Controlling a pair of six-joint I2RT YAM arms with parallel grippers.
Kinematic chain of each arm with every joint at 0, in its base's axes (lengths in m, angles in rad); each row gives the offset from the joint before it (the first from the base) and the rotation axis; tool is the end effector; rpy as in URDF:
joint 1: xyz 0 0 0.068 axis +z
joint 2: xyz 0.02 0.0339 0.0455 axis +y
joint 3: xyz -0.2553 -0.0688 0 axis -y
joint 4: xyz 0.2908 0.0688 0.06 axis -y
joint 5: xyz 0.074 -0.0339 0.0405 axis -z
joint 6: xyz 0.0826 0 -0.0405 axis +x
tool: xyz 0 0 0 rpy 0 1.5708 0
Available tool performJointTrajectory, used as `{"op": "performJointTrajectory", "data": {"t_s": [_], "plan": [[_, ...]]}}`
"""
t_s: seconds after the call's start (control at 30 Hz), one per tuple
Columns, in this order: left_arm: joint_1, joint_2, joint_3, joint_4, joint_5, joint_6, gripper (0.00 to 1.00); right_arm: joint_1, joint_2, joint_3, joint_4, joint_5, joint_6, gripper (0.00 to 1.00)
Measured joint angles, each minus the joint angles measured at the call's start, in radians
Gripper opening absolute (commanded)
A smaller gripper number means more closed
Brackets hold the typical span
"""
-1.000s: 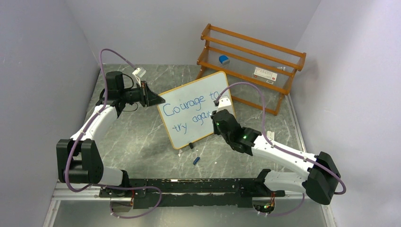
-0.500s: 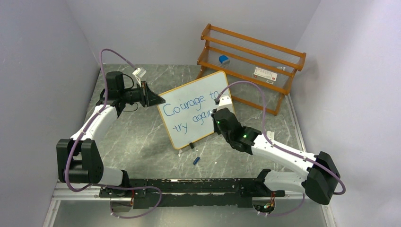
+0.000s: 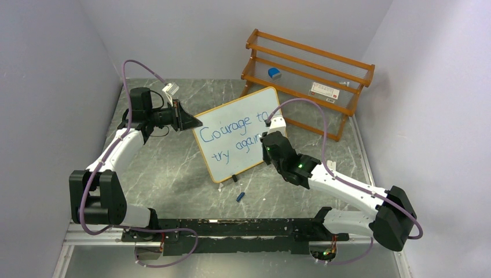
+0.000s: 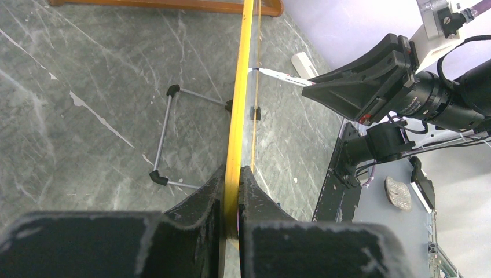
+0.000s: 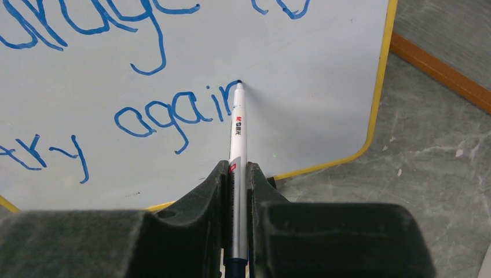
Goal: Write a sentence on the whiteboard
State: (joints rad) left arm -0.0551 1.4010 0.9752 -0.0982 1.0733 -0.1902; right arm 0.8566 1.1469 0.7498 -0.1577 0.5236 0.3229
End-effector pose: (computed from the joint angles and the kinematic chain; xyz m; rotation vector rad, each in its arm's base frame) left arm 0.3601 -0.0926 0.2429 0.5247 1.9477 -1.2611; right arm 0.2474 0.2224 0.2124 -0.2428 2.0347 0.1762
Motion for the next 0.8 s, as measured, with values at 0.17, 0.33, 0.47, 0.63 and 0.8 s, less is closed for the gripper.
{"op": "performJointTrajectory", "data": {"t_s": [0.17, 0.33, 0.47, 0.63, 0.8], "plan": [[0.000, 0.000, 0.000, 0.000, 0.000, 0.000, 0.05, -0.002, 0.000, 0.000, -0.012, -0.004, 0.016, 0.00], [0.000, 0.000, 0.000, 0.000, 0.000, 0.000, 0.05, -0.005, -0.004, -0.001, -0.035, -0.009, 0.029, 0.00], [0.000, 0.000, 0.000, 0.000, 0.000, 0.000, 0.05, -0.005, -0.008, -0.008, -0.048, -0.013, 0.038, 0.00], [0.000, 0.000, 0.000, -0.001, 0.000, 0.000, 0.05, -0.005, -0.010, -0.010, -0.055, -0.016, 0.042, 0.00], [0.000, 0.000, 0.000, -0.001, 0.000, 0.000, 0.05, -0.005, -0.011, -0.014, -0.066, -0.019, 0.047, 0.00]]}}
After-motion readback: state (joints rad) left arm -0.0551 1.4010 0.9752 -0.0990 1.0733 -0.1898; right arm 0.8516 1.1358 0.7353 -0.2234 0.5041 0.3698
